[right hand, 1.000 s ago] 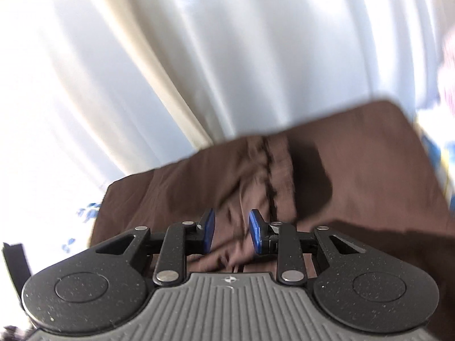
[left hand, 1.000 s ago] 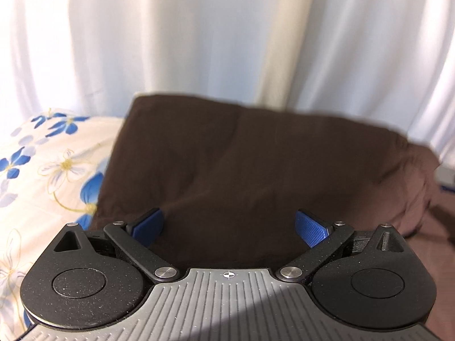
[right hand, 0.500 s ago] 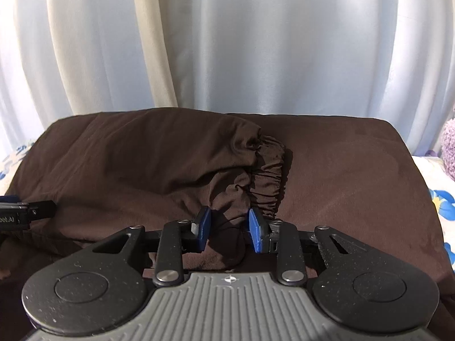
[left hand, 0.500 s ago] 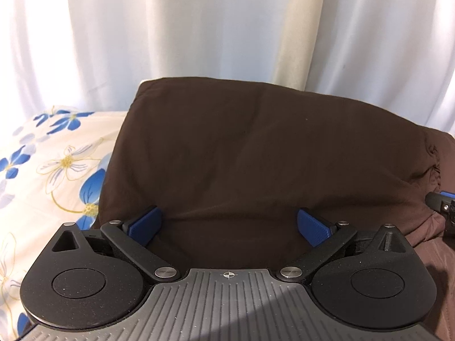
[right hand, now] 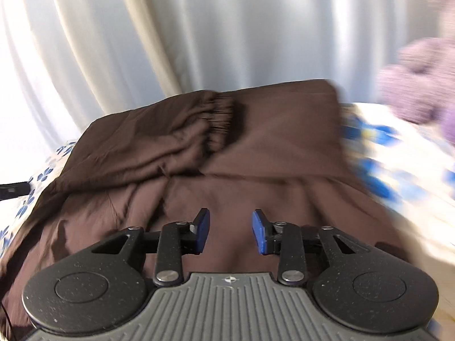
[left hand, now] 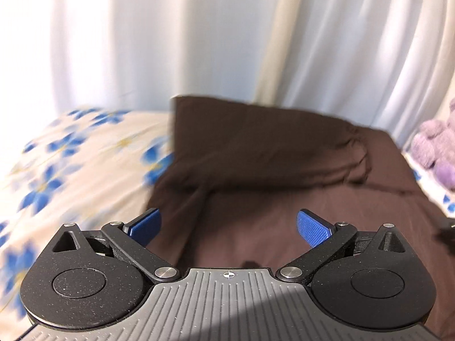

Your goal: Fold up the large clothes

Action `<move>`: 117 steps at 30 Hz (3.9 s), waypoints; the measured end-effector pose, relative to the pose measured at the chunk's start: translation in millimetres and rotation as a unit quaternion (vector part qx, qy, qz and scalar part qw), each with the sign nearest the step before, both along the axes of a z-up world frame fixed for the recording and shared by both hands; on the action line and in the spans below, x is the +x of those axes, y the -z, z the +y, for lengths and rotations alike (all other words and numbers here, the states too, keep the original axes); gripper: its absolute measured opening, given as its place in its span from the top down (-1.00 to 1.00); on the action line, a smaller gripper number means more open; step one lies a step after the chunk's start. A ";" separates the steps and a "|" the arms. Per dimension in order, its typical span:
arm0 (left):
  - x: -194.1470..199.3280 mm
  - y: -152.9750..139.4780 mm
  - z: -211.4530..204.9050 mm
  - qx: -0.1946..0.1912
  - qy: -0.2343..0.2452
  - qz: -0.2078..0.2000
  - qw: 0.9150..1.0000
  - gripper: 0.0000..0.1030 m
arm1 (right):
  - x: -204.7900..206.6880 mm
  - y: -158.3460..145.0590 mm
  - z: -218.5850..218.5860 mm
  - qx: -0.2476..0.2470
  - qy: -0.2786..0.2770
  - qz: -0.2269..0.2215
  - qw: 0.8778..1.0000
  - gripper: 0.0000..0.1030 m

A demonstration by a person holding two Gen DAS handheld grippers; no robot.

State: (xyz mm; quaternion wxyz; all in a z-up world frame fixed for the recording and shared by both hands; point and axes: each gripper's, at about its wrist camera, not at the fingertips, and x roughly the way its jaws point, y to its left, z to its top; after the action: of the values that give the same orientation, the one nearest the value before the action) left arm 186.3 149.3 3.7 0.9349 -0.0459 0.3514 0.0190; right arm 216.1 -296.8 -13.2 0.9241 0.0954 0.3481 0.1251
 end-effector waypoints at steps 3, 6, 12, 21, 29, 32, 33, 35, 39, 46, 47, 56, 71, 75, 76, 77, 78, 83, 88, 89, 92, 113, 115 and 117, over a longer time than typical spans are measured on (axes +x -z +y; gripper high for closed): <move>-26.2 15.9 26.0 0.000 -0.043 0.057 0.997 -1.00 | -56.0 -5.5 -40.5 -0.008 0.037 -0.005 0.999 -0.03; -48.8 35.1 49.8 -0.025 -0.082 0.105 0.991 -1.00 | -96.7 -1.9 -70.6 -0.030 0.064 0.025 0.997 -0.12; -74.7 54.5 75.1 -0.070 -0.088 0.133 0.985 -1.00 | -137.9 21.3 -120.7 -0.008 0.128 0.107 0.986 -0.11; -95.7 69.8 86.9 -0.144 -0.059 0.166 0.974 -0.71 | -148.5 44.4 -144.2 0.083 0.100 0.170 0.977 -0.03; -98.8 65.4 88.0 -0.112 -0.049 0.183 0.976 -0.10 | -149.7 50.8 -153.5 0.139 0.076 0.178 0.971 0.63; -98.1 67.3 88.5 -0.106 -0.047 0.188 0.975 -0.06 | -148.5 50.6 -154.5 0.140 0.064 0.178 0.972 0.58; -97.9 67.3 88.1 -0.107 -0.045 0.189 0.975 0.06 | -147.6 52.2 -154.4 0.142 0.058 0.181 0.971 0.57; -98.6 65.3 86.7 -0.108 -0.039 0.186 0.976 0.25 | -146.1 53.9 -153.5 0.144 0.050 0.184 0.971 0.57; -104.0 50.7 88.9 -0.144 -0.038 0.161 0.976 0.71 | -146.9 47.4 -148.2 0.141 0.029 0.170 0.975 0.76; -97.0 -16.6 97.8 -0.245 -0.031 0.040 0.968 0.73 | -140.4 -2.4 -145.4 0.232 -0.002 0.082 0.969 0.81; -92.3 -25.9 99.7 -0.257 -0.030 0.024 0.966 0.73 | -135.1 -11.4 -144.7 0.245 -0.005 0.065 0.967 0.81; -14.4 -76.3 122.2 -0.287 -0.060 -0.046 0.955 0.69 | -54.8 -78.1 -123.6 0.231 0.025 -0.050 0.971 0.82; 112.4 -47.5 138.5 -0.306 -0.140 -0.029 0.941 0.64 | 74.2 -82.0 -107.4 0.151 0.201 -0.047 0.967 0.82; 139.0 -32.7 138.3 -0.296 -0.138 -0.018 0.945 0.58 | 97.0 -74.9 -103.6 0.144 0.207 -0.039 0.967 0.82; 145.1 -28.1 139.1 -0.298 -0.140 -0.013 0.944 0.57 | 101.6 -73.1 -104.2 0.146 0.208 -0.038 0.966 0.82; 151.0 -23.9 139.6 -0.300 -0.139 -0.010 0.944 0.56 | 106.7 -71.0 -104.1 0.146 0.208 -0.038 0.966 0.82; 156.9 -19.7 139.9 -0.299 -0.139 -0.007 0.944 0.51 | 111.7 -69.2 -104.0 0.144 0.208 -0.037 0.967 0.82; 182.0 -0.4 141.6 -0.299 -0.140 0.000 0.944 0.32 | 138.0 -59.4 -100.8 0.125 0.201 -0.031 0.971 0.80; 182.8 7.6 149.2 -0.254 -0.178 -0.036 0.950 -0.66 | 153.0 -49.7 -102.0 0.140 0.192 -0.035 0.971 0.33; 182.0 7.7 152.1 -0.241 -0.176 -0.048 0.953 -0.67 | 153.1 -47.5 -102.8 0.137 0.196 -0.041 0.970 -0.02; 187.2 15.9 154.8 -0.230 -0.141 -0.049 0.962 -0.77 | 148.3 -42.4 -106.3 0.074 0.208 -0.080 0.972 -0.40; 198.4 3.8 101.3 -0.131 -0.057 -0.051 0.988 0.68 | 175.3 -6.3 -66.1 -0.067 0.145 -0.046 0.986 0.80; 194.7 -26.6 99.9 -0.132 -0.050 -0.092 0.986 0.68 | 162.4 -30.3 -62.2 -0.060 0.146 -0.086 0.984 0.81; 202.1 -50.8 95.1 -0.123 -0.054 -0.117 0.984 0.68 | 154.6 -58.8 -61.3 -0.047 0.152 -0.132 0.978 0.81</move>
State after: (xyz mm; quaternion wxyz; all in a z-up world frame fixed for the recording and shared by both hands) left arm 388.4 244.4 54.5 0.9544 -0.1813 0.2362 0.0208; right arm 370.8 -358.1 45.6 0.9737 0.0860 0.2101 -0.0215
